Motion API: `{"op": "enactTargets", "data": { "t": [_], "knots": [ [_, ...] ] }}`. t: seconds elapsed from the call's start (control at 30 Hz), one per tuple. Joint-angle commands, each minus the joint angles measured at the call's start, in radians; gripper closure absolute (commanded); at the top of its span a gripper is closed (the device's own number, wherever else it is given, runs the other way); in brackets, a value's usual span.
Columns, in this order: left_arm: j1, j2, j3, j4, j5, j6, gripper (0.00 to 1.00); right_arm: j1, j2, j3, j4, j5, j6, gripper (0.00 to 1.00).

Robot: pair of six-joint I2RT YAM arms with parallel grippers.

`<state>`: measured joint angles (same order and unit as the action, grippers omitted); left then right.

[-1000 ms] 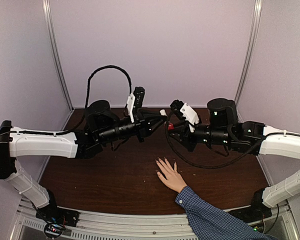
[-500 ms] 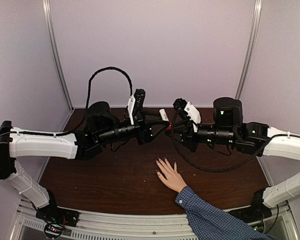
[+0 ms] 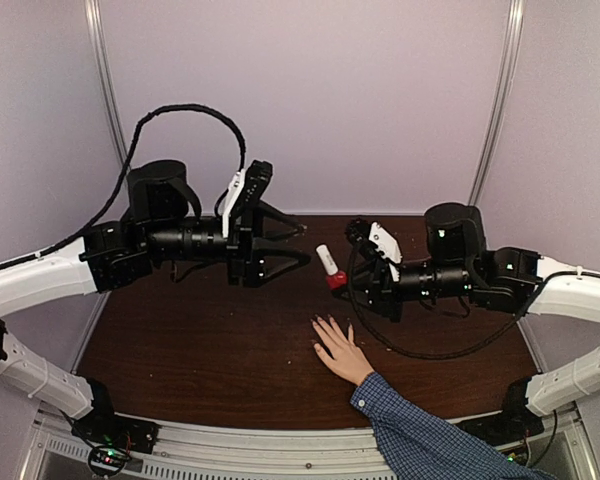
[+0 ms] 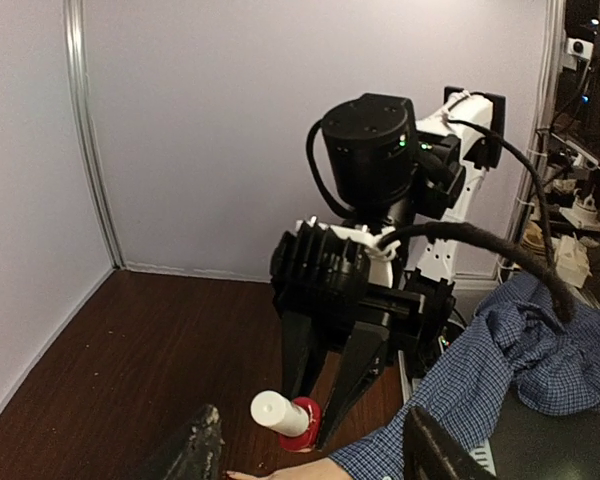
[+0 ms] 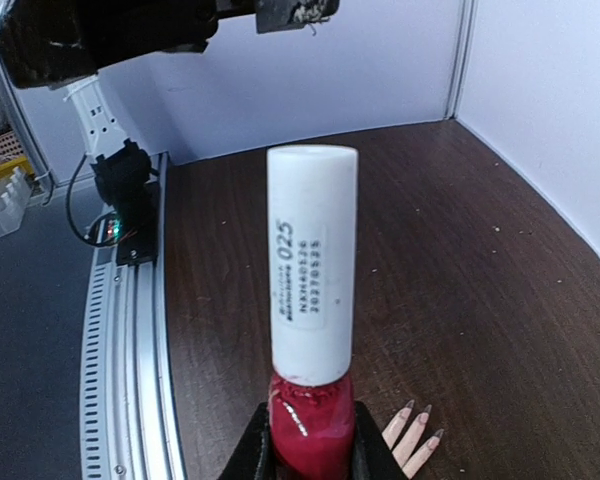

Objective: Paint the nails
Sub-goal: Unscrew the cap of the nail polish bottle.

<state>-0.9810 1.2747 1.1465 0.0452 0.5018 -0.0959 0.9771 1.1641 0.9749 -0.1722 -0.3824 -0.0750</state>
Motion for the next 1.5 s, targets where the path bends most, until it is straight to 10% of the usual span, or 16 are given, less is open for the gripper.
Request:
{"op": "enactTargets", "data": {
  "t": [0.0, 1.47],
  "knots": [
    [0.006, 0.029, 0.097, -0.316, 0.129, 0.164, 0.38, -0.003, -0.011, 0.021, -0.073, -0.155, 0.008, 1.00],
    [-0.062, 0.175, 0.207, -0.446, 0.123, 0.301, 0.75, 0.018, 0.051, 0.050, -0.120, -0.278, -0.009, 1.00]
  ]
}}
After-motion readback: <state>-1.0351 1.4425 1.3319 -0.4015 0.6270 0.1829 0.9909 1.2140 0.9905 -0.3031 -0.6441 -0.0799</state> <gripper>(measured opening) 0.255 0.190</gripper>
